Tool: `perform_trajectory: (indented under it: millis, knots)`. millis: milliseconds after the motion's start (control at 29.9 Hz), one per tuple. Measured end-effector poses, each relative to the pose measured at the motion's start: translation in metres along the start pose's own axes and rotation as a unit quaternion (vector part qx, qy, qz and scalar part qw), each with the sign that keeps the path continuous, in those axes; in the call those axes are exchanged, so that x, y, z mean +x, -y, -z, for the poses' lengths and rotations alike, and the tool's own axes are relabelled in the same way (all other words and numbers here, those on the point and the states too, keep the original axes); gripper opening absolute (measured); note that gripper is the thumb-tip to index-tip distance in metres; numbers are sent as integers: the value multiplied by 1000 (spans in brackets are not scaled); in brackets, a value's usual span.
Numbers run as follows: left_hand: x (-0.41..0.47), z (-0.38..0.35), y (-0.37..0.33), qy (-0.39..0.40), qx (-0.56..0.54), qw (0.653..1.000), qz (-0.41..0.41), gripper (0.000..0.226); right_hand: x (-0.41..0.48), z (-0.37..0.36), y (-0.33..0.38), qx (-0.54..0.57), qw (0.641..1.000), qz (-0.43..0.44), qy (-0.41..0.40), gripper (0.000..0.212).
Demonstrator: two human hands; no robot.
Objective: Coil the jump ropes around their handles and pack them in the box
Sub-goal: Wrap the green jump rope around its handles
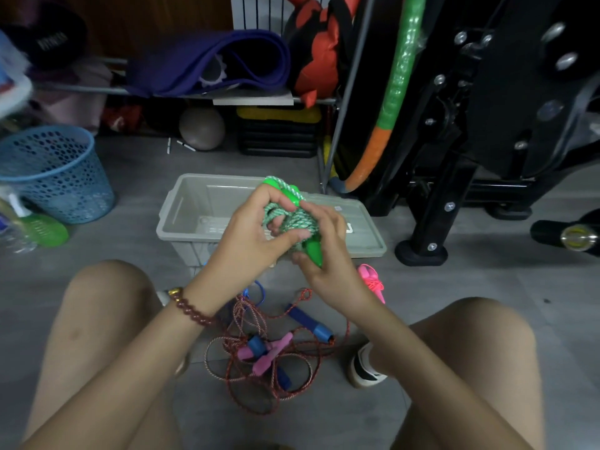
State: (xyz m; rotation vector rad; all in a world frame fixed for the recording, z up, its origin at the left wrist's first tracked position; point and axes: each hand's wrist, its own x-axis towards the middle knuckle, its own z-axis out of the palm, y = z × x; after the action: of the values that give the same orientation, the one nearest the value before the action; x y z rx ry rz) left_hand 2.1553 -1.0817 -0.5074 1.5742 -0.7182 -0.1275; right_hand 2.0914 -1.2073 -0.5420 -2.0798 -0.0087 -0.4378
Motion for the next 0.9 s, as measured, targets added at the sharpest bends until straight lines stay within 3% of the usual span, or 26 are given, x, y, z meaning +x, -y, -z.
perform_trajectory:
  millis: [200,334,601,735,902]
  knots:
    - [-3,5,-2,0,58,998,-14,26,0,8,3,16,994,-75,79,74]
    - [-7,2,-14,-22,48,997,-64,37,2,10,6,-17,993,-45,111,69]
    - [-8,0,-4,-9,87,996,-24,30,-6,0,6,-135,984,80,83,83]
    - [-9,-3,-14,-39,146,988,-36,38,-6,4,15,-102,981,161,23,85]
    - [-12,-7,-23,-56,131,987,-70,41,-3,14,17,-203,949,238,-52,81]
